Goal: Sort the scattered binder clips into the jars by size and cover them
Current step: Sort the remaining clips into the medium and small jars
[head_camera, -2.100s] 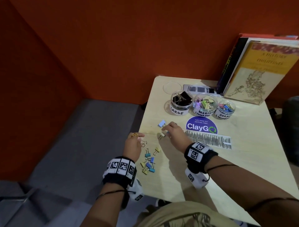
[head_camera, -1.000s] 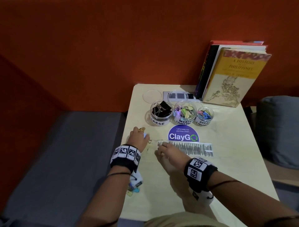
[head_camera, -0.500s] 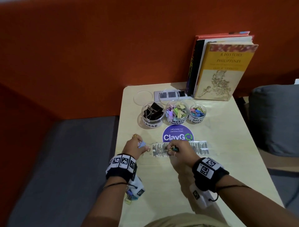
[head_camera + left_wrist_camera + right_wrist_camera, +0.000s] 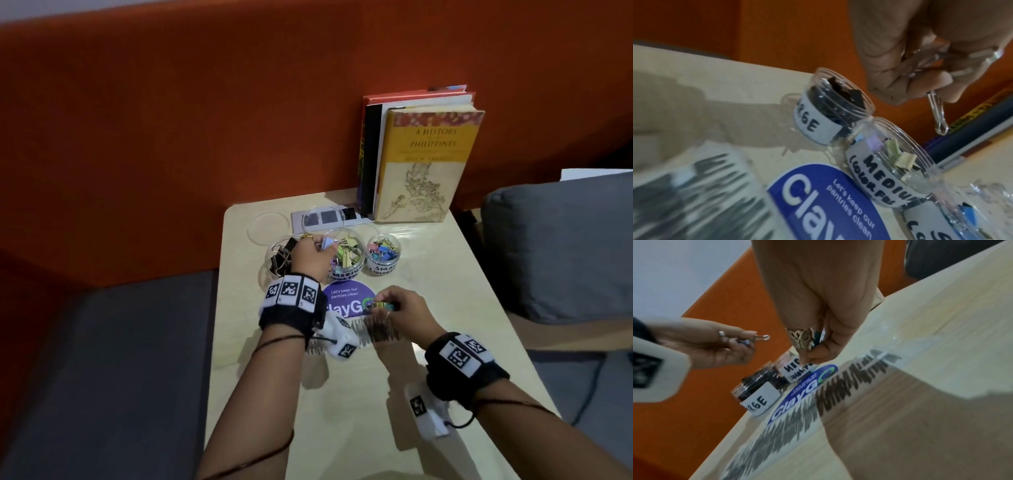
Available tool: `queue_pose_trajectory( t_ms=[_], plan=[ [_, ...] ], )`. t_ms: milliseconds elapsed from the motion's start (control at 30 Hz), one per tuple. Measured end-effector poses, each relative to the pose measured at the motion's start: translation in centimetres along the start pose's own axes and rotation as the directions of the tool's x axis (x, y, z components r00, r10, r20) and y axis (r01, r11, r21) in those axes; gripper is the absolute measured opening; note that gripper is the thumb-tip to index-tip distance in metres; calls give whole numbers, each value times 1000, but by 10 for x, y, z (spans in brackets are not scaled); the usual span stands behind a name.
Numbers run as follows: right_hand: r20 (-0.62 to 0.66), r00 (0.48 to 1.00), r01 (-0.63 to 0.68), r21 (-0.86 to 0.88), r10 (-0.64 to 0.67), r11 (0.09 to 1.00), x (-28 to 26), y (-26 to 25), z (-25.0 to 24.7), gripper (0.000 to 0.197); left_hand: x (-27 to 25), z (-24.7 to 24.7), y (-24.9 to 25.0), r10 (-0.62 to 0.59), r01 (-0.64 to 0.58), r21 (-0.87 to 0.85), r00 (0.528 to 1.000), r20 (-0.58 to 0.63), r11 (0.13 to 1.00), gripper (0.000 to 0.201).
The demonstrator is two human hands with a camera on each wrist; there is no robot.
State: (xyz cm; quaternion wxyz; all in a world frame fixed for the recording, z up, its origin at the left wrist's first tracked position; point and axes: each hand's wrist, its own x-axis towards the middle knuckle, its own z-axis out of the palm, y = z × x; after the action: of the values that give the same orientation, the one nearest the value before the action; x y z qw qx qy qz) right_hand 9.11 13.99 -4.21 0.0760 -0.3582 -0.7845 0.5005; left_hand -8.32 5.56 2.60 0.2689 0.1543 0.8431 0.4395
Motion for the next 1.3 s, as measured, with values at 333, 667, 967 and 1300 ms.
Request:
queue_pose_trajectory(
  t_ms=[333, 667, 967, 1300],
  plan=[
    [-141, 988, 65, -21, -68, 998, 27, -25, -34, 13, 30, 35, 1, 279, -367, 501, 929, 244, 784, 40],
    [-223, 960, 144, -137, -172, 980, 81, -45, -36, 21, 28, 36, -23, 144, -445, 791, 893, 426, 419, 60],
    [-14, 919, 346, -454, -394, 821, 79, -21, -40, 31, 22, 40, -13, 165, -451, 755, 889, 427, 476, 56],
    [61, 952, 292, -481, -301, 827, 66, 1, -42, 45, 6, 71, 3, 219, -545, 776, 839, 499, 317, 54]
  ],
)
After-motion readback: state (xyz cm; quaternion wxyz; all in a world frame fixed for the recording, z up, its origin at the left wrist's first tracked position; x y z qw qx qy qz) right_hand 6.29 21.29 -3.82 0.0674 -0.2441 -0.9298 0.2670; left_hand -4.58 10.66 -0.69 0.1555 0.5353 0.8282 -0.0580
